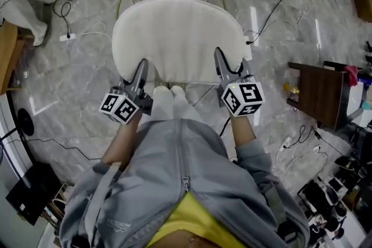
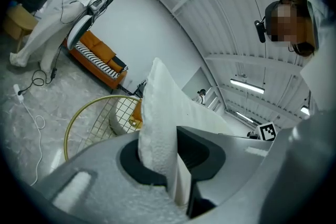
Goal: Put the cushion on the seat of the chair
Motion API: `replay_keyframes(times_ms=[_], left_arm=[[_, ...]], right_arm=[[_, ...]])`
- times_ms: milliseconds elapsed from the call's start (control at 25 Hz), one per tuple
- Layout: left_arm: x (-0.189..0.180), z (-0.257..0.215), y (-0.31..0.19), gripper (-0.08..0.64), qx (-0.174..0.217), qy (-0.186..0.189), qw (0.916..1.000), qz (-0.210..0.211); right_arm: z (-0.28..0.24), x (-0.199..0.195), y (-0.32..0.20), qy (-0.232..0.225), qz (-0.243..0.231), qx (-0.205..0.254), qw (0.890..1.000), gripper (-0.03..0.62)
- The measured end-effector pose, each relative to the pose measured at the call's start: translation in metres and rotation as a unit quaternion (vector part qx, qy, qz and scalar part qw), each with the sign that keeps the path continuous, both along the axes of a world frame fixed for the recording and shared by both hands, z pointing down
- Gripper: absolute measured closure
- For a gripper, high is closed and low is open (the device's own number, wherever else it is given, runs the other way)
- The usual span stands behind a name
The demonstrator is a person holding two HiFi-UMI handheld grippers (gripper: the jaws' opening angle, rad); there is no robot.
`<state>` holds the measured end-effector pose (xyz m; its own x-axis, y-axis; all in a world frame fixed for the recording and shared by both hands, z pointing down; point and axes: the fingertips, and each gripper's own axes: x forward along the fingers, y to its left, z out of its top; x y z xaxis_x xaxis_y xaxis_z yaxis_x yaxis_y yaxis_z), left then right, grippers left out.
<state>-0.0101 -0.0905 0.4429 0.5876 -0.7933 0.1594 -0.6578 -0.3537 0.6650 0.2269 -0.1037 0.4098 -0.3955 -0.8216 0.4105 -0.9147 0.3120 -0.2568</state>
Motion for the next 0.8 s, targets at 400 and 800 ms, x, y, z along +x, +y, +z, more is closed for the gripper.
replay_keyframes(times_ms=[400,800], left_arm=[[-0.016,0.079,0.003,0.506,-0.041,0.001,0.9991,-0.004],[-0.027,0.163,-0.004,0.506,-0.075,0.006,0.9972,-0.005]], right_arm=[[0.078,-0.016,-0.002,0.009,-0.011,-0.041,0.999,0.522],[0.16,-0.028,-0.011,0.018,-0.012,-0.062,0.998,0.522]])
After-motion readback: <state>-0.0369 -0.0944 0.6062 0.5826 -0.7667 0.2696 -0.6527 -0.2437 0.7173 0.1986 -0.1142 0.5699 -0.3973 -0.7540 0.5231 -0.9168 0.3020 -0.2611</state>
